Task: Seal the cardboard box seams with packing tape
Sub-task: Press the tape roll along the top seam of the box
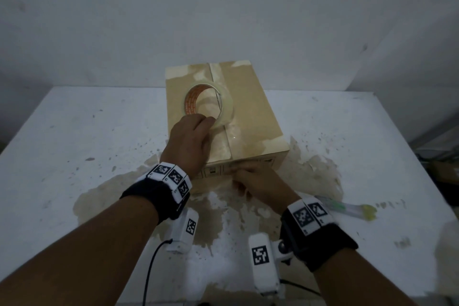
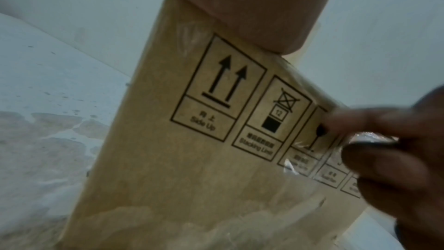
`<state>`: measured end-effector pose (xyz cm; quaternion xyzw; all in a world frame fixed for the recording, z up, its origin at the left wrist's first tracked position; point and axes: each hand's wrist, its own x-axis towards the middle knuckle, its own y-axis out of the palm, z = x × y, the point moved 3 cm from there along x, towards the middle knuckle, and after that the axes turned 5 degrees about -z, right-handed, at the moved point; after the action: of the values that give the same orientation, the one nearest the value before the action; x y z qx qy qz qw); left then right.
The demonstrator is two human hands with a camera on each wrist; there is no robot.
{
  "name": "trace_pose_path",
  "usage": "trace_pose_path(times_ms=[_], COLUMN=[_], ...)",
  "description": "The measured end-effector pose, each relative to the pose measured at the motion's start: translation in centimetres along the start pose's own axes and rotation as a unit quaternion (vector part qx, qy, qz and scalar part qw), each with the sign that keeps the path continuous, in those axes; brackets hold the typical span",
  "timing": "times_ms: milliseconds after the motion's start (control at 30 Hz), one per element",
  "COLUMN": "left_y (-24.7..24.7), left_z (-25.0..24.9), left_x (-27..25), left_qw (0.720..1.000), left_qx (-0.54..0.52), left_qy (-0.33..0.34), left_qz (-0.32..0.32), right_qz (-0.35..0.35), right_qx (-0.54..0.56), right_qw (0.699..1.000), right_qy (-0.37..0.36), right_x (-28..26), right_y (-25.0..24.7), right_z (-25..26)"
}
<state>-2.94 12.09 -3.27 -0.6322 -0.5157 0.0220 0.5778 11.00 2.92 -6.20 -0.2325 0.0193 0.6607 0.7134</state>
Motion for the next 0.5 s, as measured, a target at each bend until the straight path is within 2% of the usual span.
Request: trace_pose_path(times_ms=[100,200,267,400,500], left_y=[0.0,-0.1,-0.2,-0.3,-0.2], left_z=[0.0,0.0,-0.1,-0.1,-0.1], left_x=[0.0,0.1,0.1,0.1,0.1], left_qw=[1.0,1.0,1.0,1.0,1.0], left_qx=[-0.002,-0.007,-0.009,-0.009,-0.008], left_qy=[0.0,0.003,0.004,-0.001,-0.001], left_qz=[0.0,0.002,0.004,0.002,0.004], right_qz=[-0.016,-0.032,-0.027,-0.005,-0.006], right_qx=[0.042,-0.063,-0.084,0.045,0.114], right_qw=[0.998,0.993,0.994,0.999,0.993], right_qy=[0.043,0.091,0.07,0.019,0.044], right_x=[0.2,0.1,-0.3,-0.6,-0.2], right_y=[-0.5,-1.0,-0.8,-0.1,0.0], right_z=[0.1,-0.9,-0.9,1.1,1.6])
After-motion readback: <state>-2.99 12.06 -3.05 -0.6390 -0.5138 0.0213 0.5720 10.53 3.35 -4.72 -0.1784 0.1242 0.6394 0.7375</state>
